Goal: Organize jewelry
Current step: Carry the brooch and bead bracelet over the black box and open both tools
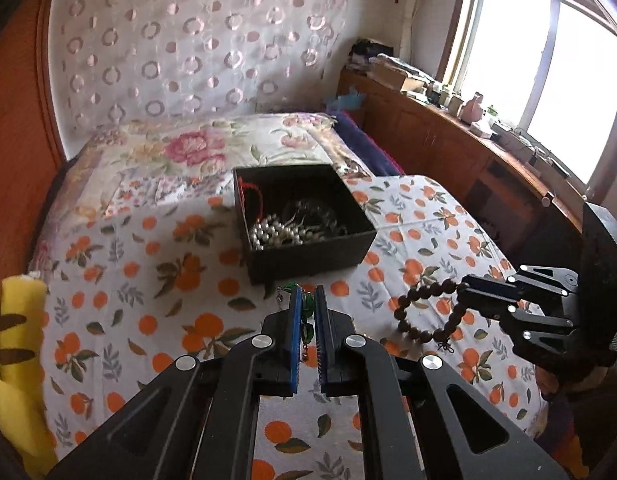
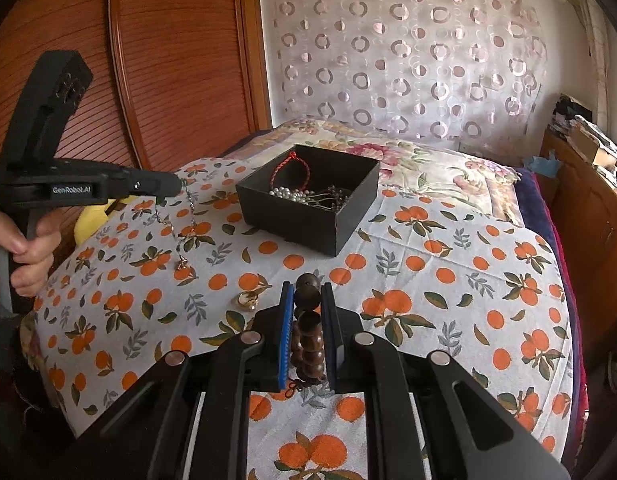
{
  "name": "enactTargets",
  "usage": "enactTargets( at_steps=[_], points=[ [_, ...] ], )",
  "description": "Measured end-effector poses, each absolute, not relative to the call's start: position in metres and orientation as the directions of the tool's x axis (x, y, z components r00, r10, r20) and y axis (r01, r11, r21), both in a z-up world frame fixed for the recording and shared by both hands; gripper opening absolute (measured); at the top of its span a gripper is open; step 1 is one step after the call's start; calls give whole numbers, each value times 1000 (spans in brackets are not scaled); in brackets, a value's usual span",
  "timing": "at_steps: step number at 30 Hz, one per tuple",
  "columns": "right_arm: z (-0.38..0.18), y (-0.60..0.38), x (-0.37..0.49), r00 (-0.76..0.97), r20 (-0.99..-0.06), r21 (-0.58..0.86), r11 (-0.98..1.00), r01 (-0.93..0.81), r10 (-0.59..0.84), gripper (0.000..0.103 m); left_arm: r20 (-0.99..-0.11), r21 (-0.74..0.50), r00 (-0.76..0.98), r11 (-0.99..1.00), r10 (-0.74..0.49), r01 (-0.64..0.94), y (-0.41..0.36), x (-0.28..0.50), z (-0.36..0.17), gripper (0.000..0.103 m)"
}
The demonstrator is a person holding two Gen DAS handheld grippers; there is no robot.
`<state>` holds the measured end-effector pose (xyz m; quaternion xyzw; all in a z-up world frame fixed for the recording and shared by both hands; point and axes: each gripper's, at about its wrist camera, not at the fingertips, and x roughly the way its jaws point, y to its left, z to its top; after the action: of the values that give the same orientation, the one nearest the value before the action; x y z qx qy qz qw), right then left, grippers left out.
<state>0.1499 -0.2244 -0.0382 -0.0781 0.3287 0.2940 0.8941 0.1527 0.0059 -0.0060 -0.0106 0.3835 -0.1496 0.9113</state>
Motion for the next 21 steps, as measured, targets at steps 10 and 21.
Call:
enactTargets(
  at_steps=[10,21],
  points=[
    [-6,-215,157,643,-585,27,805,-593,494,15,-683,-110,677,955,-273,274,-3,164,4,5],
    [32,-212,194,685,-545,-11,812,-583,484,15,-649,-61,719,959,-248,276,-16,209,26,5]
  ],
)
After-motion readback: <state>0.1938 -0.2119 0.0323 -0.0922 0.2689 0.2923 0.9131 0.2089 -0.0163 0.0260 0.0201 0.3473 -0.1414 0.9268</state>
